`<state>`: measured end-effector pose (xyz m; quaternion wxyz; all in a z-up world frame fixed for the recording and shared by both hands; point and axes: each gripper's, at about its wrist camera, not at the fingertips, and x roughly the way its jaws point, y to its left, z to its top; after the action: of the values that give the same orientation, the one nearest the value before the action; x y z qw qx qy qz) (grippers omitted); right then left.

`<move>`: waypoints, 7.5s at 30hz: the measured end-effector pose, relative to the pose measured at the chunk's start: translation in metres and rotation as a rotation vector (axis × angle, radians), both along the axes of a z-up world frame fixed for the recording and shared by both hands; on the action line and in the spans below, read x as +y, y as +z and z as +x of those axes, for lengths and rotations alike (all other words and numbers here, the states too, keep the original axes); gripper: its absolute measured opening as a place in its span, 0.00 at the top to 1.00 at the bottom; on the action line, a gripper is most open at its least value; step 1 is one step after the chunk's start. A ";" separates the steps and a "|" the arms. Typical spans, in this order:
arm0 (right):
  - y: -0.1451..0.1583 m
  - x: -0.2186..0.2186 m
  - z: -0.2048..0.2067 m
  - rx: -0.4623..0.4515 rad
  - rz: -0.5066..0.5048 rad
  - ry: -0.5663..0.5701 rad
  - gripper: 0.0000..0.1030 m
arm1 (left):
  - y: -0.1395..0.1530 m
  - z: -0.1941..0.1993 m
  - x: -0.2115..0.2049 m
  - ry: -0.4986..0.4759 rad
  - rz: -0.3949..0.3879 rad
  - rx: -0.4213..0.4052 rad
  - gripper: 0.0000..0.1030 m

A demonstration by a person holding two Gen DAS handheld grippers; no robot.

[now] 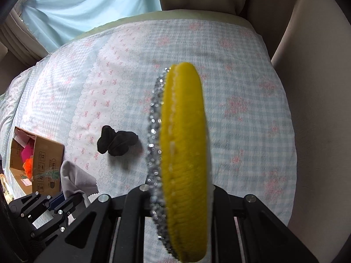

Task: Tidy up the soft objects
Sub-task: 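Carry the grey cloth and yellow pad into the box and open both tools, then lift both tools out of the box toward the black scrunchie and pink band, then grasp the black scrunchie with the left tool while the right tool grasps the pink band, then carry the black scrunchie and pink band into the box and release both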

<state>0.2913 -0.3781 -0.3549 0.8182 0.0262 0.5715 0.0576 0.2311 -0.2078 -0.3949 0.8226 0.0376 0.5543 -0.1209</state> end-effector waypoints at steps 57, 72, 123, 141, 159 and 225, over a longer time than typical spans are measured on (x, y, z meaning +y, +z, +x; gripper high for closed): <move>0.006 0.405 -0.044 0.169 0.076 0.021 0.85 | 0.026 0.044 0.410 -0.018 0.040 0.187 0.92; -0.025 0.384 -0.033 0.200 0.106 -0.054 0.02 | 0.024 0.045 0.410 -0.034 0.061 0.144 0.00; 0.198 0.237 -0.193 -0.190 0.008 -0.236 0.02 | 0.241 -0.066 0.335 0.072 0.052 -0.266 0.00; 0.122 0.016 -0.171 -0.144 -0.004 -0.413 0.02 | 0.178 -0.024 0.064 -0.054 0.018 -0.153 0.00; -0.036 -0.040 -0.103 -0.094 -0.044 -0.570 0.10 | -0.003 0.069 -0.033 -0.188 0.063 -0.147 0.01; 0.192 0.126 -0.139 -0.428 -0.057 -0.171 0.61 | 0.228 -0.038 0.149 0.128 -0.058 -0.400 0.78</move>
<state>0.1523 -0.2526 -0.1625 0.9231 0.0387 0.3818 -0.0239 0.1933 -0.0589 -0.1668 0.9229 0.0021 0.3778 -0.0744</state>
